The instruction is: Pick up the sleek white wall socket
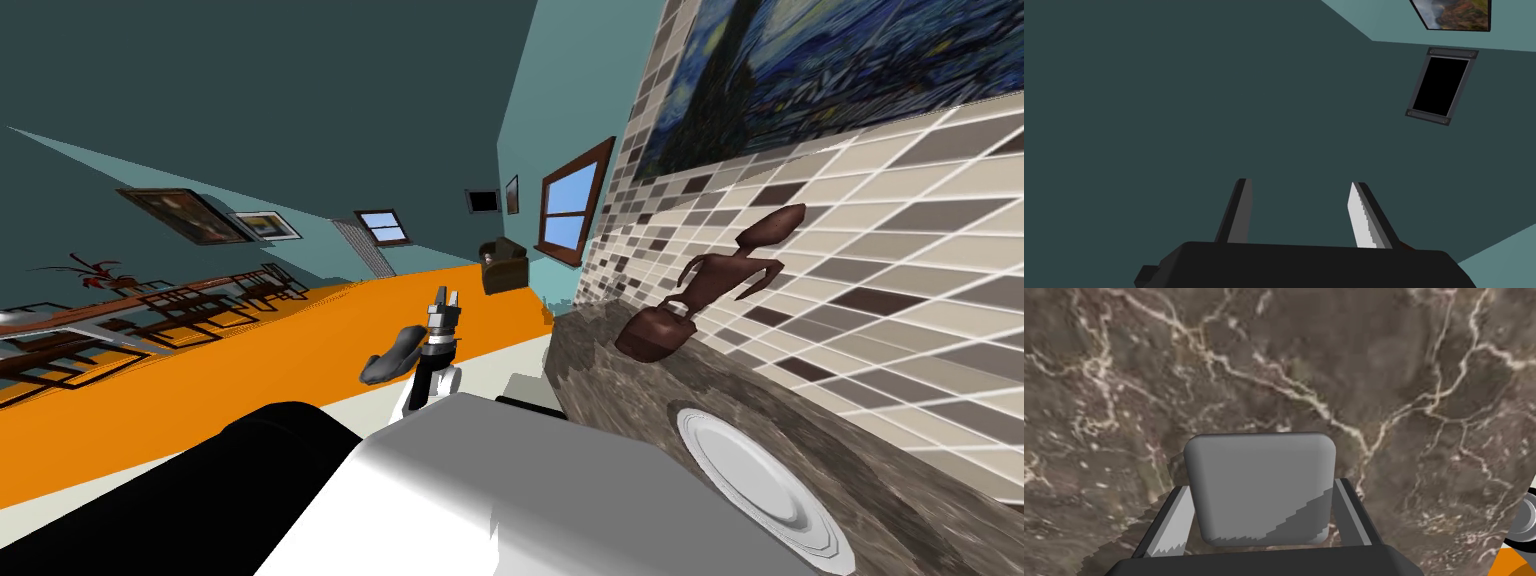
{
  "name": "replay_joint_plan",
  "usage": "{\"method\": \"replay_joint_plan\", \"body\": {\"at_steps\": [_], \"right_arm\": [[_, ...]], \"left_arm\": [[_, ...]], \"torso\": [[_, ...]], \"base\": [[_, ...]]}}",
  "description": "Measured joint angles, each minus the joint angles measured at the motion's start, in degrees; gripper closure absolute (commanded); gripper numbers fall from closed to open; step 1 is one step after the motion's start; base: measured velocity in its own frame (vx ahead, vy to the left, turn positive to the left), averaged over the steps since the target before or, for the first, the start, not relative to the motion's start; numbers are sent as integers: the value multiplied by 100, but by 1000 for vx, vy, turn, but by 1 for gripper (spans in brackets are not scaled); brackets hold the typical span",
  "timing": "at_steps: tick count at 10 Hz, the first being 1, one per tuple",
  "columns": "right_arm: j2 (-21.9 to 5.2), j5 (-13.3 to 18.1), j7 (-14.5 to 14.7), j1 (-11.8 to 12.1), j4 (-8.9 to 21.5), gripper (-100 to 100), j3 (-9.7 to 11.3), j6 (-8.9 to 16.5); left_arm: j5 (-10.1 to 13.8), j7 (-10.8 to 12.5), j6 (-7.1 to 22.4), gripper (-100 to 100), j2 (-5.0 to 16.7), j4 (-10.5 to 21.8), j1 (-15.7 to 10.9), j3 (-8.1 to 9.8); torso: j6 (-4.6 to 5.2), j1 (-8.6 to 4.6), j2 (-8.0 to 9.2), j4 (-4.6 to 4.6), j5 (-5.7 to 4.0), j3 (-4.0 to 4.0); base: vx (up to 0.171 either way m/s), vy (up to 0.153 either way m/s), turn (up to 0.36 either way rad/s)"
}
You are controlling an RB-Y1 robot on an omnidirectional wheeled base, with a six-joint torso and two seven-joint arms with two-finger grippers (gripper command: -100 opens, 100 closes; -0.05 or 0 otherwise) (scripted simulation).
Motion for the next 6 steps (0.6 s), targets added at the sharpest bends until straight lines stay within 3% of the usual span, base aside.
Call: {"method": "replay_joint_plan", "body": {"at_steps": [5, 6], "right_arm": [[-348, 340, -687, 146, -760, 100, -209, 188], [-351, 343, -702, 144, -772, 0, -210, 188]], "left_arm": [[0, 0, 0, 0, 0, 0, 0, 0], [0, 0, 0, 0, 0, 0, 0, 0]], "torso": [[-1, 4, 3, 2, -1, 2], [1, 2, -1, 1, 0, 0]], "base": [[-29, -1, -35], [0, 0, 0]]}}
